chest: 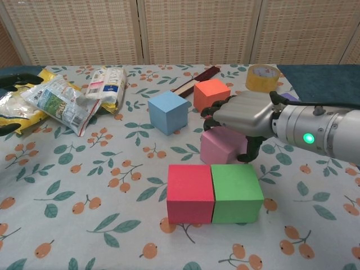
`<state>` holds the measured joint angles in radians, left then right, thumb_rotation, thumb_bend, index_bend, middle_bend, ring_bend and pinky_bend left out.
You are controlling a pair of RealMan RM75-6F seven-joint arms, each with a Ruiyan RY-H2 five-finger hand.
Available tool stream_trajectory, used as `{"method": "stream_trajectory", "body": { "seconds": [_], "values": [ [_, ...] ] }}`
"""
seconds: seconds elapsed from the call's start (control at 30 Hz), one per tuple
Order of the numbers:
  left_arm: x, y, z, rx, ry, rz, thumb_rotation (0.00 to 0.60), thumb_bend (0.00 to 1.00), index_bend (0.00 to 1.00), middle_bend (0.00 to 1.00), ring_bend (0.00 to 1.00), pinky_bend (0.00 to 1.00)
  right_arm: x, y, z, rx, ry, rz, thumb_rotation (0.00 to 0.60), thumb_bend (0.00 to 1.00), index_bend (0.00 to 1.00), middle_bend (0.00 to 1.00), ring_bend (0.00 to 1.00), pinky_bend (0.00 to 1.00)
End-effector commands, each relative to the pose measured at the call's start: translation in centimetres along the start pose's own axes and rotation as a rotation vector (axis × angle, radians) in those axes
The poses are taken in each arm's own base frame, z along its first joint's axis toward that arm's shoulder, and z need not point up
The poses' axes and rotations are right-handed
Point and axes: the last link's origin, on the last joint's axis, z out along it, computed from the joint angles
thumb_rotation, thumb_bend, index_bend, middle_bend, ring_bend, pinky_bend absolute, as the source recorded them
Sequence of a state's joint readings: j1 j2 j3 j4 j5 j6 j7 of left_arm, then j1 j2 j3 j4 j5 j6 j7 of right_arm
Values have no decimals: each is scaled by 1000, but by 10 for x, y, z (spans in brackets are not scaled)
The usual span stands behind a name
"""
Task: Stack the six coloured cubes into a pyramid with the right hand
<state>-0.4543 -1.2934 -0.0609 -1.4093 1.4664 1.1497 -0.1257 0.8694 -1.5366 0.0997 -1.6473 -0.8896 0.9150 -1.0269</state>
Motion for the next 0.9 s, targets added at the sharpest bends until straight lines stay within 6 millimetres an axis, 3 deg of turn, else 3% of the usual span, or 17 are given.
{"method": "stream_trajectory", "body": {
  "seconds": [0.03,0.17,0.27,0.5,0.67,0.9],
  "values": [
    [0,-3,-2,5,-5,14,600,408,0,50,9,119,1,3,0,-23,17,28,600,154,695,320,232,333],
    [-1,-5,-7,7,-10,19,600,407,0,50,11,119,4,14,-6,-62,32,56,600,154,792,413,349,437],
    [-1,-9,-15,13,-5,59,600,408,0,54,10,117,8,27,-19,-104,58,100,600,154,811,419,361,448],
    [-3,-18,-42,48,45,138,600,407,0,53,10,113,7,53,-88,-134,40,183,600,154,829,420,361,448],
    [-8,-27,-63,77,87,142,600,406,0,54,11,113,-1,51,-133,-138,-16,229,600,154,826,420,361,448],
    [-12,-36,-80,98,114,147,600,408,0,54,9,111,-15,44,-149,-178,-24,252,600,154,827,420,361,448]
  ]
}}
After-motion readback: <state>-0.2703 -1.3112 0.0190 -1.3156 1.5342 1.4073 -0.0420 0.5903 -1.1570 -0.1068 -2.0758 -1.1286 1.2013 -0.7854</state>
